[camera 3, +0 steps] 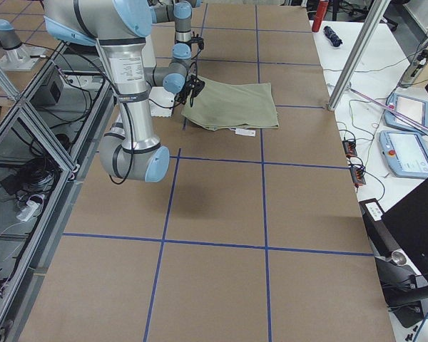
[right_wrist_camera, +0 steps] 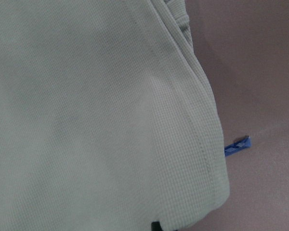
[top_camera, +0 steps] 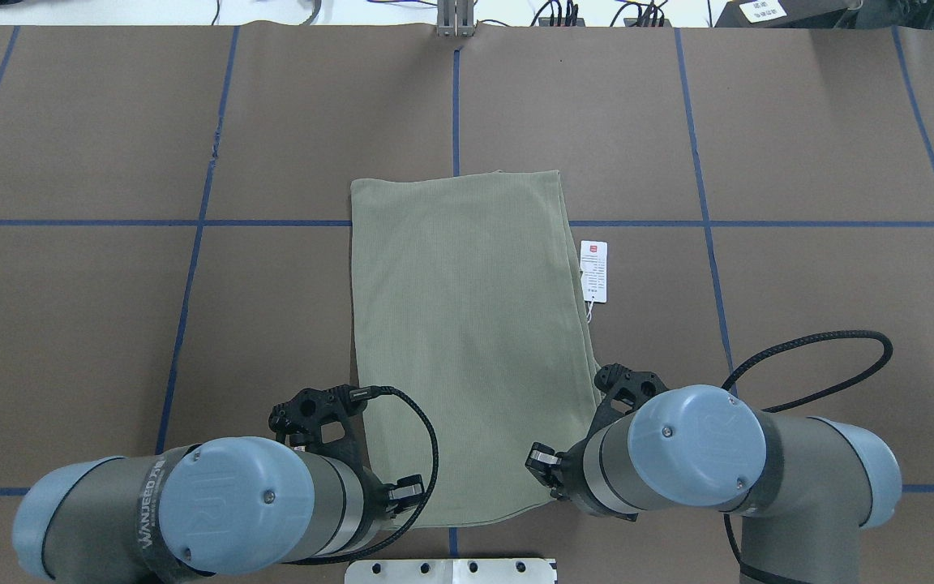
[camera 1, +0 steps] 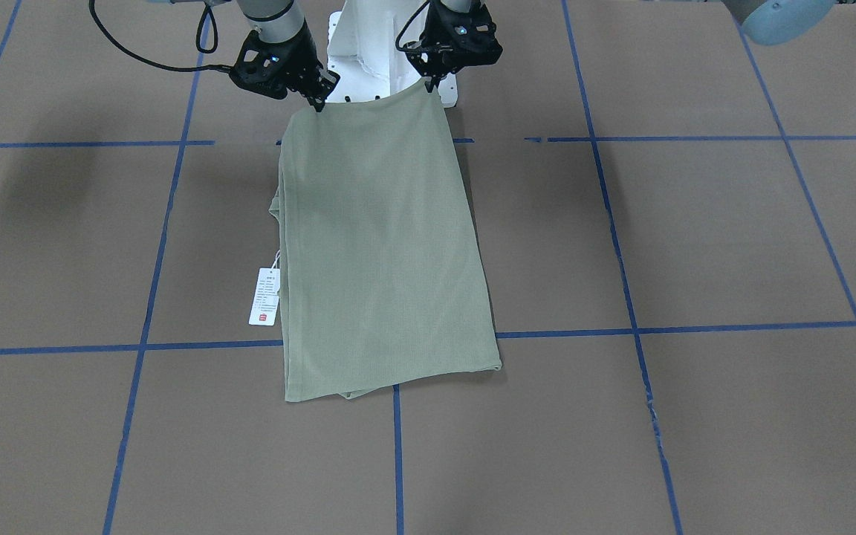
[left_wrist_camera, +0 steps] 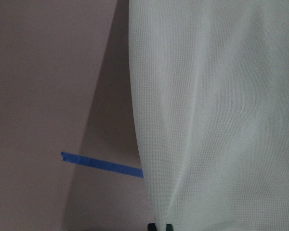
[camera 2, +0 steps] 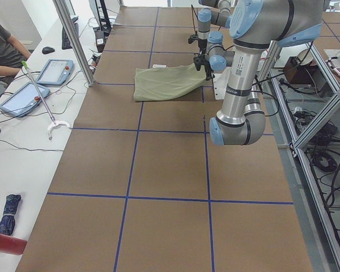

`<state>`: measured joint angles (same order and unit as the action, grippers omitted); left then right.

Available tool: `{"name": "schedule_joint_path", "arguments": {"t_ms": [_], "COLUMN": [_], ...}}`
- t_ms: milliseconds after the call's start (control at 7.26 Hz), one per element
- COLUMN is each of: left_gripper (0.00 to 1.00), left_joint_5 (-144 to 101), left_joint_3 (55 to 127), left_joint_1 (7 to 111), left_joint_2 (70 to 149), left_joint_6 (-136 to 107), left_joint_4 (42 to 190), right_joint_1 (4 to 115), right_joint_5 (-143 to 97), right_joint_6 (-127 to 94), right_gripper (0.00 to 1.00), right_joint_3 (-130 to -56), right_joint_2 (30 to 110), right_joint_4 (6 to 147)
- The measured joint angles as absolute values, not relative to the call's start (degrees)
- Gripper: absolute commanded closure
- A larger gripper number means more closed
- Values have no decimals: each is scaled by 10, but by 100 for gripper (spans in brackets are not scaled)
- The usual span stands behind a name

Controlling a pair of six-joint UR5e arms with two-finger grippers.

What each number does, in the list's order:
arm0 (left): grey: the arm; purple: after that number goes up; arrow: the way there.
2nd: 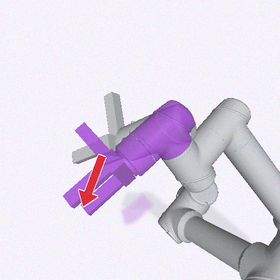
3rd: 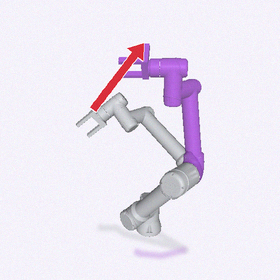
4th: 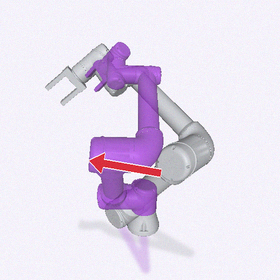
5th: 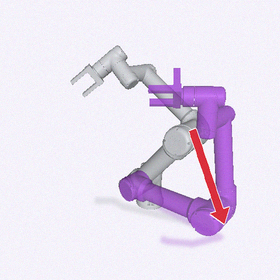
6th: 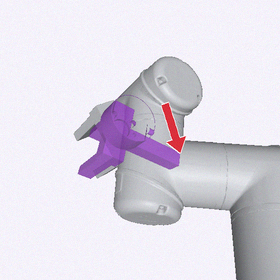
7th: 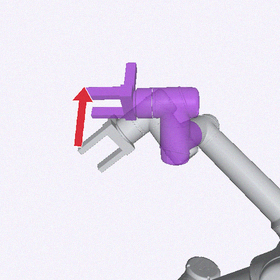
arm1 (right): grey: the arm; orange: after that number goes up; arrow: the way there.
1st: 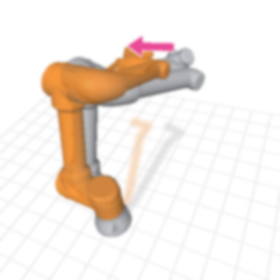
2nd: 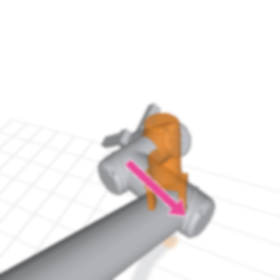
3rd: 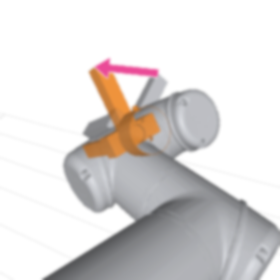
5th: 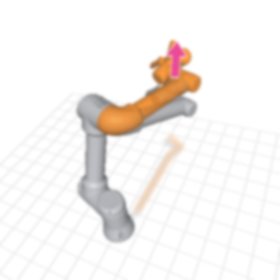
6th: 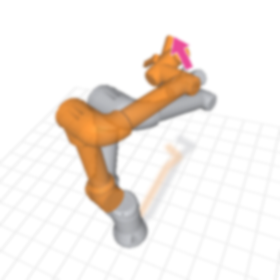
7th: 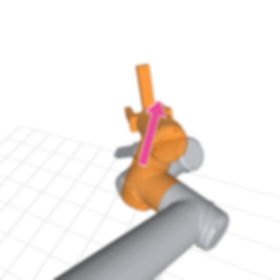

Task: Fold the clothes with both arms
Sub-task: 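Lift the near edge with both grippers and fold it away from the robot, then lay the held edge onto the far end of the shirt with both grippers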

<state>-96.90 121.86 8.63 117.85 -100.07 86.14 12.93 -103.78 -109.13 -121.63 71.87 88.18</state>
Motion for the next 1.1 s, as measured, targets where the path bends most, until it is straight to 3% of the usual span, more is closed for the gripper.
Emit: {"name": "schedule_joint_path", "arguments": {"t_ms": [551,1102], "left_gripper": [100,100], "left_joint_5": [-972,-987], "left_joint_3": [1163,1027], "left_joint_1": [211,299], "left_joint_2": [1202,1245], "left_joint_6": [-933,-902], "left_joint_4": [896,997], "right_joint_1": [232,348], "right_joint_5": [-1032,-1036], "right_joint_6": [-1052,-1027], "right_gripper": [100,100], "right_joint_3": [-1129,-944], "right_joint_2": [650,545], "right_joint_4": [875,767]}}
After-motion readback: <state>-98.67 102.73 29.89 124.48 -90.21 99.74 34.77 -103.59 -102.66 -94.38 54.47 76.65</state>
